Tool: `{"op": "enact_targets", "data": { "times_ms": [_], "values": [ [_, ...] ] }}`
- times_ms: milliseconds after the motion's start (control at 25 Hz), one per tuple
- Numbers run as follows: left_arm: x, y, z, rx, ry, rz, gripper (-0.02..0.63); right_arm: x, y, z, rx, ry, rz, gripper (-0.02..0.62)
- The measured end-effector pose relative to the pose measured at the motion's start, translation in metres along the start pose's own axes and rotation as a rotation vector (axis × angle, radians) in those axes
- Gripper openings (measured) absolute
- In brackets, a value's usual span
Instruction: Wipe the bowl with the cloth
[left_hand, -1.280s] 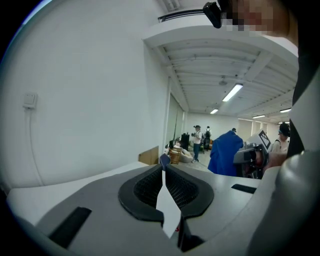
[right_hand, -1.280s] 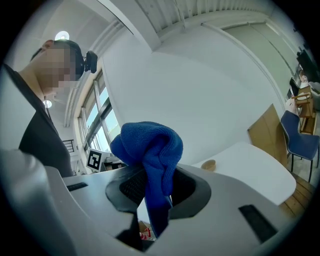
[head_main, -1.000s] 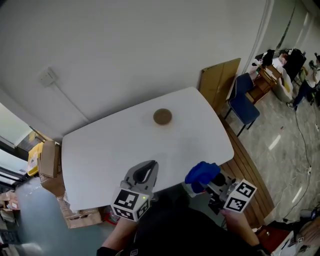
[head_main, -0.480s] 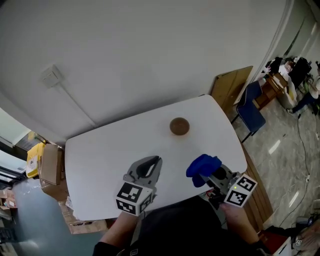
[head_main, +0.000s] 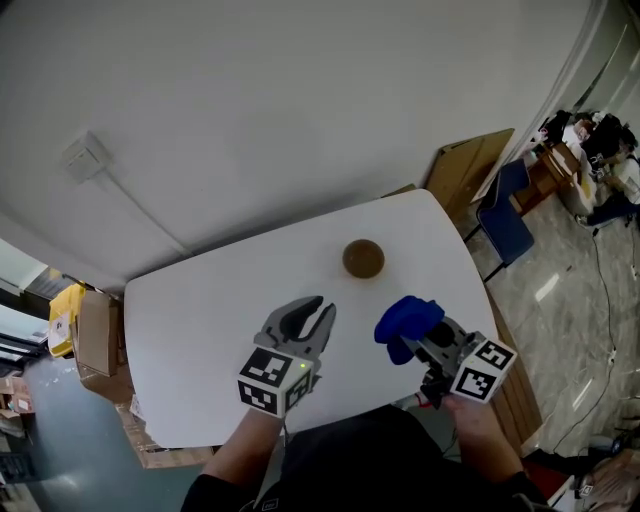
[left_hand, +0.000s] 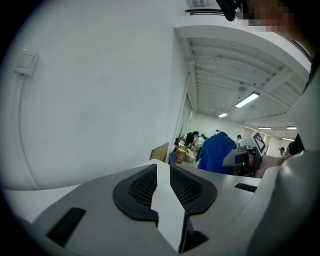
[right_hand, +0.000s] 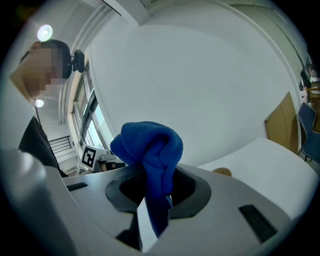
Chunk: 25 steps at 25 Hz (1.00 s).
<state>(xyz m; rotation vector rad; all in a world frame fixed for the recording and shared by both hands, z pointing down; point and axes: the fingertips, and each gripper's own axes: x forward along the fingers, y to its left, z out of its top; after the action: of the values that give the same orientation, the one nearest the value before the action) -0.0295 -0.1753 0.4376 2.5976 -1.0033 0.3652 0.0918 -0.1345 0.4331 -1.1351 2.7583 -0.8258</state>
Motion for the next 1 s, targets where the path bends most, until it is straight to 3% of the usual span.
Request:
{"op": "enact_targets", "data": {
  "times_ms": [440,720,1000],
  "values": [
    [0.059,0.042,-0.035,-0.094,0.076,0.044,0.118,0.018,-0.054,-0.029,0.068,0.092,0.0,0.08],
    [0.1,0.057,-0.068,-0.129,0.141,0.057,0.14,0.039,-0.085,-0.046,0.103,0.114,0.029,0.08],
    [0.143,0.077,-0.104,-0.213,0.185,0.049,0.17,0.058,-0.116,-0.072,0.153,0.135,0.039,0.08]
  ]
}}
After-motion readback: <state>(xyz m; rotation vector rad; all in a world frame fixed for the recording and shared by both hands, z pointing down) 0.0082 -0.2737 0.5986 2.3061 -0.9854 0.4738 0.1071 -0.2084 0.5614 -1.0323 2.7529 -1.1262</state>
